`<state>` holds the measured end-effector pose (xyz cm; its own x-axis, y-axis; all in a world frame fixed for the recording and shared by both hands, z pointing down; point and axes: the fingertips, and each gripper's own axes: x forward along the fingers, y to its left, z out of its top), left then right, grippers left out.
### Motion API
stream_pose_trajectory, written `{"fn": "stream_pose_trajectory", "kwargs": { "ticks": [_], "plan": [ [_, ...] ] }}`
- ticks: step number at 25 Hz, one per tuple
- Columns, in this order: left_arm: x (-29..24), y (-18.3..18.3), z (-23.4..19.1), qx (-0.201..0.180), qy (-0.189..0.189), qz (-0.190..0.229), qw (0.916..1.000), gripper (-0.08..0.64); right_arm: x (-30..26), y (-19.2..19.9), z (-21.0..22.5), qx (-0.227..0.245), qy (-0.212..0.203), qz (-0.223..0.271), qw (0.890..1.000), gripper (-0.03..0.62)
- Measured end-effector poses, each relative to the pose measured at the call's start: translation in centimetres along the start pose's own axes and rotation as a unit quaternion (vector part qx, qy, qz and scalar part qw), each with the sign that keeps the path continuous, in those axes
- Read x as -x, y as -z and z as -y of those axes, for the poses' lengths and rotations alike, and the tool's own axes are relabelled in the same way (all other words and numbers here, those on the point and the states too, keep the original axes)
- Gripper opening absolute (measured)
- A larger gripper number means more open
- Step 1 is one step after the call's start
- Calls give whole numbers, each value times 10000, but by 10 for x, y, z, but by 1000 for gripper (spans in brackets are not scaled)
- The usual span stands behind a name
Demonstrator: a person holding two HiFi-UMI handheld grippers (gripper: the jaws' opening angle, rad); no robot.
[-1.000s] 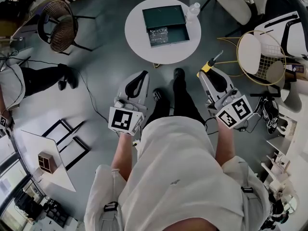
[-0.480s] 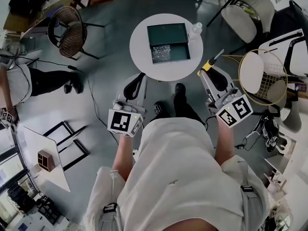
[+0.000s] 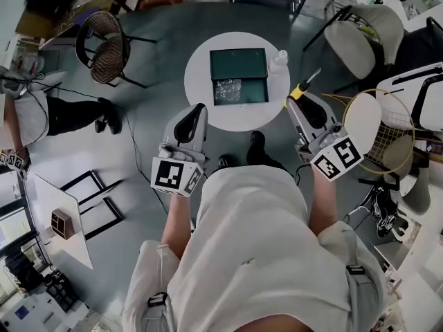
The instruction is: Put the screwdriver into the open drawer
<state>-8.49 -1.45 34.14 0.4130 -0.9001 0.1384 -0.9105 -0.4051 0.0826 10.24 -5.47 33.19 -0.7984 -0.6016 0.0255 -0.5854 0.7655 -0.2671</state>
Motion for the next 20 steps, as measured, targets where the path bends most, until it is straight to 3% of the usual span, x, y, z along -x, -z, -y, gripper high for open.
{"fn": "stream_pose_trajectory", "kwargs": {
  "ticks": [10, 20],
  "plan": [
    [-36, 5, 22, 70, -502, -18, 9987, 17, 5, 10, 53, -146, -430, -194, 9988, 77],
    [-40, 14, 22, 171, -862, -172, 9960, 17, -17, 25, 59, -243, -886, -489, 9946, 77]
  ]
}}
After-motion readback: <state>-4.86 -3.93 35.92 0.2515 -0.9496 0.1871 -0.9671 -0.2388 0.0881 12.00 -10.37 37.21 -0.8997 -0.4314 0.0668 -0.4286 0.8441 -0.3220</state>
